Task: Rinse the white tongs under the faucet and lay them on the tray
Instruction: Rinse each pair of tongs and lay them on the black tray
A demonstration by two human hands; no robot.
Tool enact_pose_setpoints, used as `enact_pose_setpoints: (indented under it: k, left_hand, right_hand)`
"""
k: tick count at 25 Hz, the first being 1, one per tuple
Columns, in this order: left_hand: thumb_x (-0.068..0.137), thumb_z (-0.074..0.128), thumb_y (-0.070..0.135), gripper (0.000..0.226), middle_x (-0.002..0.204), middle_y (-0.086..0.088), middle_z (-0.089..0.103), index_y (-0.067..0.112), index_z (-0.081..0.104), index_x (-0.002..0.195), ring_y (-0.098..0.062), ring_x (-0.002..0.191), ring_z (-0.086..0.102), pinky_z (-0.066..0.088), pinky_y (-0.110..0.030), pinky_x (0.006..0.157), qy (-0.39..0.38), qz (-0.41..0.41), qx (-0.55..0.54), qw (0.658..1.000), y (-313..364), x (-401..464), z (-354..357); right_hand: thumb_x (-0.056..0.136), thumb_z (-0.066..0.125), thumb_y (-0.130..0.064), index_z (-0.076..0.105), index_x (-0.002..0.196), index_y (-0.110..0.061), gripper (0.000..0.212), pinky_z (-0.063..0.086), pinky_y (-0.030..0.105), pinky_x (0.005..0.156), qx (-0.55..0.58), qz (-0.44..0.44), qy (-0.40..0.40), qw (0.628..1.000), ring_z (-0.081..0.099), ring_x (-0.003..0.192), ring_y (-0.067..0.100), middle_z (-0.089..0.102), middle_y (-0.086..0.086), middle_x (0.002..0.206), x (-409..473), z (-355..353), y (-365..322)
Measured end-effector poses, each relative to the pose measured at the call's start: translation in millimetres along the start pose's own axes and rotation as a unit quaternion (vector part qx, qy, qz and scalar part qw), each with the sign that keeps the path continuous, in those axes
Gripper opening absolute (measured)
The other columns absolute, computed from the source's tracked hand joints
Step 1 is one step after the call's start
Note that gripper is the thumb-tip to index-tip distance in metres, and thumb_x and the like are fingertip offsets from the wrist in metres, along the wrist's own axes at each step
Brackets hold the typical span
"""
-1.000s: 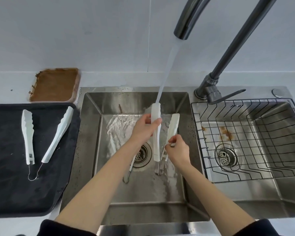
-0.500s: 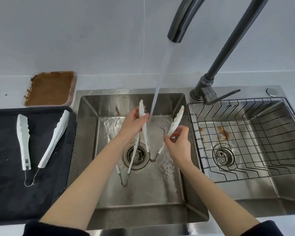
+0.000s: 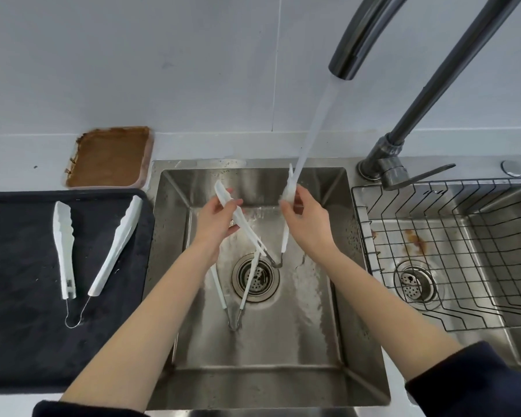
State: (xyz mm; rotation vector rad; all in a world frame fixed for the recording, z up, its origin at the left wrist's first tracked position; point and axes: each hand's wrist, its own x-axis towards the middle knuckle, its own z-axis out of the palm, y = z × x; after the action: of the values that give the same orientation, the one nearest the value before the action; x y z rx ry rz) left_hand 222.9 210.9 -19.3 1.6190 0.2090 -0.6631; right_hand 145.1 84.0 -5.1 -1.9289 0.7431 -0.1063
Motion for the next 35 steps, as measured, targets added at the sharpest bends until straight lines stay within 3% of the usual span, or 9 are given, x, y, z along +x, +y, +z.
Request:
enact_pose_setpoints:
  k: [16,19,21,23,25,27,30,33,35]
  left_hand:
    - [0.093,0.042,0.005,0.04,0.108,-0.005,0.06,0.012,0.045,0.132,-0.019,0.103,0.055,0.048,-0.031,0.087,-0.024,-0.039,-0.01,0.999,-8,-6,17]
    - [0.092,0.046,0.01,0.036,0.105,-0.002,0.058,0.02,0.05,0.126,-0.015,0.1,0.055,0.047,-0.03,0.09,-0.014,0.014,0.013,1.0,4,-10,20]
    - [0.092,0.048,0.016,0.027,0.093,0.002,0.056,0.029,0.054,0.114,-0.011,0.09,0.053,0.046,-0.027,0.086,0.003,0.067,0.044,0.997,13,-11,19]
    - [0.092,0.047,0.019,0.022,0.081,0.006,0.052,0.032,0.057,0.107,-0.011,0.08,0.05,0.043,-0.023,0.08,0.042,0.117,0.065,0.99,18,-12,16]
    - [0.092,0.046,0.019,0.025,0.085,0.0,0.059,0.028,0.058,0.113,-0.021,0.086,0.054,0.045,-0.032,0.087,0.092,0.161,0.071,0.98,20,-12,13]
    - [0.092,0.045,0.02,0.033,0.088,0.0,0.058,0.022,0.054,0.123,-0.019,0.086,0.053,0.046,-0.031,0.086,0.113,0.193,0.086,0.971,21,-14,11]
    - [0.092,0.044,0.021,0.03,0.084,0.003,0.048,0.03,0.053,0.119,-0.005,0.071,0.041,0.036,-0.018,0.068,0.115,0.225,0.111,0.961,24,-16,8]
    - [0.093,0.044,0.023,0.034,0.076,0.004,0.044,0.028,0.051,0.125,-0.002,0.06,0.04,0.036,-0.013,0.06,0.106,0.222,0.125,0.961,29,-12,4]
    - [0.094,0.042,0.024,0.025,0.07,0.008,0.039,0.03,0.052,0.116,-0.003,0.059,0.037,0.033,-0.015,0.06,0.077,0.195,0.149,0.966,28,-11,4]
  right_hand:
    - [0.09,0.054,-0.023,0.047,0.132,-0.014,0.043,0.045,0.024,0.086,-0.033,0.003,-0.006,0.999,0.058,0.103,0.016,0.063,0.004,0.115,-3,-22,9]
    - [0.092,0.05,-0.019,0.052,0.127,-0.013,0.035,0.044,0.011,0.07,-0.025,0.004,-0.012,1.0,0.057,0.091,0.009,0.065,0.0,0.102,2,-24,7]
    - [0.093,0.047,-0.02,0.056,0.119,-0.009,0.029,0.044,0.012,0.065,-0.022,0.016,-0.019,0.999,0.056,0.08,0.007,0.061,-0.005,0.088,6,-23,5]
    - [0.093,0.047,-0.02,0.057,0.116,-0.009,0.027,0.054,0.029,0.081,0.013,0.032,-0.037,0.999,0.063,0.086,0.015,0.063,-0.001,0.09,9,-17,2]
    - [0.093,0.047,-0.018,0.057,0.115,-0.008,0.026,0.051,0.045,0.094,0.062,0.051,-0.063,0.995,0.063,0.1,0.028,0.066,0.014,0.103,10,-10,1]
    - [0.094,0.045,-0.016,0.056,0.115,-0.006,0.025,0.053,0.037,0.091,0.114,0.066,-0.091,0.987,0.061,0.099,0.024,0.062,0.019,0.11,9,-4,-2]
    - [0.095,0.045,-0.017,0.056,0.114,-0.008,0.023,0.052,0.018,0.076,0.175,0.082,-0.115,0.974,0.059,0.101,0.02,0.059,0.014,0.114,9,1,-6]
    - [0.096,0.044,-0.022,0.057,0.104,-0.011,0.019,0.053,0.02,0.077,0.186,0.096,-0.097,0.973,0.062,0.102,0.023,0.062,0.01,0.101,7,0,-6]
    - [0.095,0.044,-0.026,0.059,0.107,-0.008,0.027,0.055,0.026,0.079,0.144,0.084,-0.068,0.984,0.064,0.102,0.031,0.064,0.015,0.099,6,-5,-6]
